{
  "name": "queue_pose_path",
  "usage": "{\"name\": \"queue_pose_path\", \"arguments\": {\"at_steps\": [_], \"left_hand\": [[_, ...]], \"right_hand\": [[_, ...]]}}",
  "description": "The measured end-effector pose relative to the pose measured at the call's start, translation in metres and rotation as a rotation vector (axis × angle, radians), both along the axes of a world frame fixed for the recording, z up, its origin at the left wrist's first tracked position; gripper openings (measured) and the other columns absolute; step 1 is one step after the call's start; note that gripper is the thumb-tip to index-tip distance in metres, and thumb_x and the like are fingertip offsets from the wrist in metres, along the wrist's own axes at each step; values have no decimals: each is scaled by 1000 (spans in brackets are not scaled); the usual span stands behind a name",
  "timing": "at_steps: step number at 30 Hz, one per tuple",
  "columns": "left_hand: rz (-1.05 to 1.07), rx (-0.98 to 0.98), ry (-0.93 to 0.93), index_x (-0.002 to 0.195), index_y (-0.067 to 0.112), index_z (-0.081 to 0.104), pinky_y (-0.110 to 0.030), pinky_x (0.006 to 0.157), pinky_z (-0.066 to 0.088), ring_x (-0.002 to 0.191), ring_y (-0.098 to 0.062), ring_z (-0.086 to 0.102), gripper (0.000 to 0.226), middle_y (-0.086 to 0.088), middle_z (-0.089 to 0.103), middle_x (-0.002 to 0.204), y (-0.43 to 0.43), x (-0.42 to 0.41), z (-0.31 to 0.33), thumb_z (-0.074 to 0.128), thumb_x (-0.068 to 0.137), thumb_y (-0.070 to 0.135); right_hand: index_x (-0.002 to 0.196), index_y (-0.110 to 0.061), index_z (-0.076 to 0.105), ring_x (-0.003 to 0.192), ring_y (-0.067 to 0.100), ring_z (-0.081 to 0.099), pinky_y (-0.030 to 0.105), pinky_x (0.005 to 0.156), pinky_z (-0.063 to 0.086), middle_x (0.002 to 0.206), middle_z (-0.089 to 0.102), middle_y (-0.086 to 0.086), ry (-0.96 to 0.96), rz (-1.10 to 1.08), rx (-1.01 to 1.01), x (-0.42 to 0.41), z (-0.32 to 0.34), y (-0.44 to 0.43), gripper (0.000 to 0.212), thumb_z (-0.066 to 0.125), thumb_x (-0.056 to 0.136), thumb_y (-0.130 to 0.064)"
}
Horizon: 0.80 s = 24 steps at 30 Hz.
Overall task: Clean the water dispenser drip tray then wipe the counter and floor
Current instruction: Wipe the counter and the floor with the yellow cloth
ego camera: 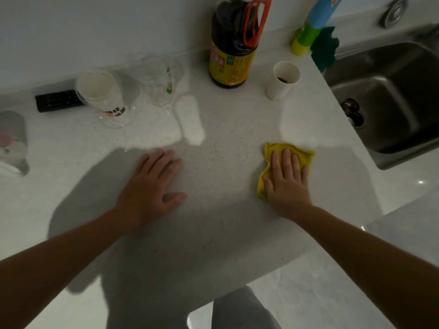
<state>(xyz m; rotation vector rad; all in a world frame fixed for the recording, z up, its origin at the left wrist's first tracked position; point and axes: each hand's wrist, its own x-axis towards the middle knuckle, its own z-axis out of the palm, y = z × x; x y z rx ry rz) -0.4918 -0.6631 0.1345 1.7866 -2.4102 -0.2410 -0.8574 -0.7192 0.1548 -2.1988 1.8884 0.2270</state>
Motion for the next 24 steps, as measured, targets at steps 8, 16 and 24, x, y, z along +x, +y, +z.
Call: {"name": "queue_pose_path", "arguments": {"at_steps": [8, 16, 24], "left_hand": [[-2, -20, 13, 158, 17, 38, -57, 125, 19, 155, -34, 26, 84, -12, 35, 165, -2, 1, 2, 48, 93, 70], [40, -18, 157, 150, 5, 48, -53, 126, 22, 148, -37, 40, 70, -19, 48, 156, -2, 0, 10, 61, 94, 44], [68, -132, 182, 138, 8, 63, -43, 105, 47, 127, -33, 59, 66, -14, 62, 139, 33, 29, 24, 72, 85, 47]], "right_hand": [[165, -20, 10, 157, 38, 10, 61, 123, 14, 172, 9, 13, 31, 587, 8, 31, 0, -116, 77, 14, 100, -60], [165, -19, 12, 157, 40, 8, 60, 124, 9, 171, 10, 15, 24, 863, 17, 63, 7, -65, 75, 19, 100, -57], [165, -26, 8, 159, 29, 6, 60, 122, 22, 173, 8, 4, -108, 519, 45, 31, 2, 128, 74, 26, 103, -62]]}}
